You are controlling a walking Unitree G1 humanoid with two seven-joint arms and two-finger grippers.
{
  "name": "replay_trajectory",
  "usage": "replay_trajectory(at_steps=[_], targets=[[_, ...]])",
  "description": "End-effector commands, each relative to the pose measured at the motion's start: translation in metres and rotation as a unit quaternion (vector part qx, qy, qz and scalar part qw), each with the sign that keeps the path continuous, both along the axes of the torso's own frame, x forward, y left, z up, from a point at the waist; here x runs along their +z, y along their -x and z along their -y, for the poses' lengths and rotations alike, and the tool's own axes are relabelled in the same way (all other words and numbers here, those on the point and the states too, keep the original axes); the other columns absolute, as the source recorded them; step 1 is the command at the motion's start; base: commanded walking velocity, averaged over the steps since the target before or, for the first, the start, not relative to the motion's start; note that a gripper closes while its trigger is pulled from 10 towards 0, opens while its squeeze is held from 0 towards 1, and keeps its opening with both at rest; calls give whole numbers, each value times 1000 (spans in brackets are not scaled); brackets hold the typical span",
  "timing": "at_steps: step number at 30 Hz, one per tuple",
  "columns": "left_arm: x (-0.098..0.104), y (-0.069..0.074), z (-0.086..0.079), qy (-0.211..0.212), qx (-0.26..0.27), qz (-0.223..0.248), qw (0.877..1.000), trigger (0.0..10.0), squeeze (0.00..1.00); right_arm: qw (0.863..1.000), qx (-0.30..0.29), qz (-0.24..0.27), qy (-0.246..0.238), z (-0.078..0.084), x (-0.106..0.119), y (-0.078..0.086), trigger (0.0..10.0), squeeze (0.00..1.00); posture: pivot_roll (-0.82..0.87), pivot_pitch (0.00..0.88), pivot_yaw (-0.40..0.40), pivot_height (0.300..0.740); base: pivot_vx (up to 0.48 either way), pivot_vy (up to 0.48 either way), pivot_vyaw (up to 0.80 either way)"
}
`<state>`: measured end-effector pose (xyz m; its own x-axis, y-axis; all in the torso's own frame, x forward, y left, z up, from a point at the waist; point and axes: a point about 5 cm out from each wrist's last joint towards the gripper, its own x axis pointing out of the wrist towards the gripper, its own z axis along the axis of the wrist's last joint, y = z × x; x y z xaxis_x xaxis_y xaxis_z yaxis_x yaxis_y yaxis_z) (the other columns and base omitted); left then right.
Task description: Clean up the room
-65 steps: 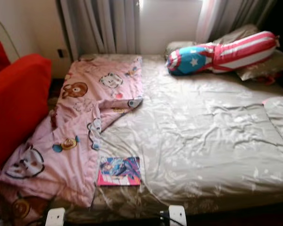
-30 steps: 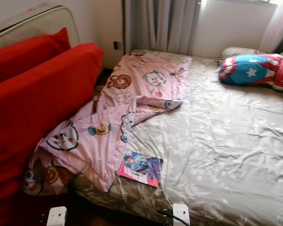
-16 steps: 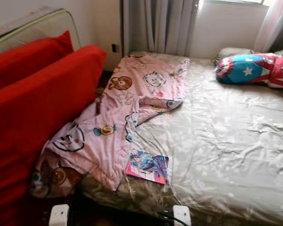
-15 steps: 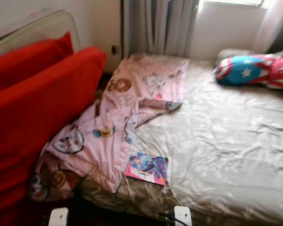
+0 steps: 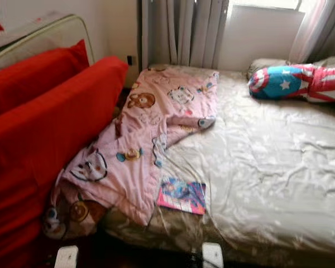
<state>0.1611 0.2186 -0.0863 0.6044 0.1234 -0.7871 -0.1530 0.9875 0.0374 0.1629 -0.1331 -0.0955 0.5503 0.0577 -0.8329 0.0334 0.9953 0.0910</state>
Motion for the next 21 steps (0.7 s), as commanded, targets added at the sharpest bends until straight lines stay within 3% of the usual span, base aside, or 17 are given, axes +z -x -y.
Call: replay_trajectory(at_steps=[1,21], targets=[[-2,1,5,5,-8,-7,1000,10000,0,1000,-6,-3,8,7,-1,1,10000,0,16,24,-37,740,0,0,0],[-2,2,4,9,-3,-9,1000,10000,0,1000,-4,0,5,7,0,1,10000,0,15,31,-38,740,0,0,0]])
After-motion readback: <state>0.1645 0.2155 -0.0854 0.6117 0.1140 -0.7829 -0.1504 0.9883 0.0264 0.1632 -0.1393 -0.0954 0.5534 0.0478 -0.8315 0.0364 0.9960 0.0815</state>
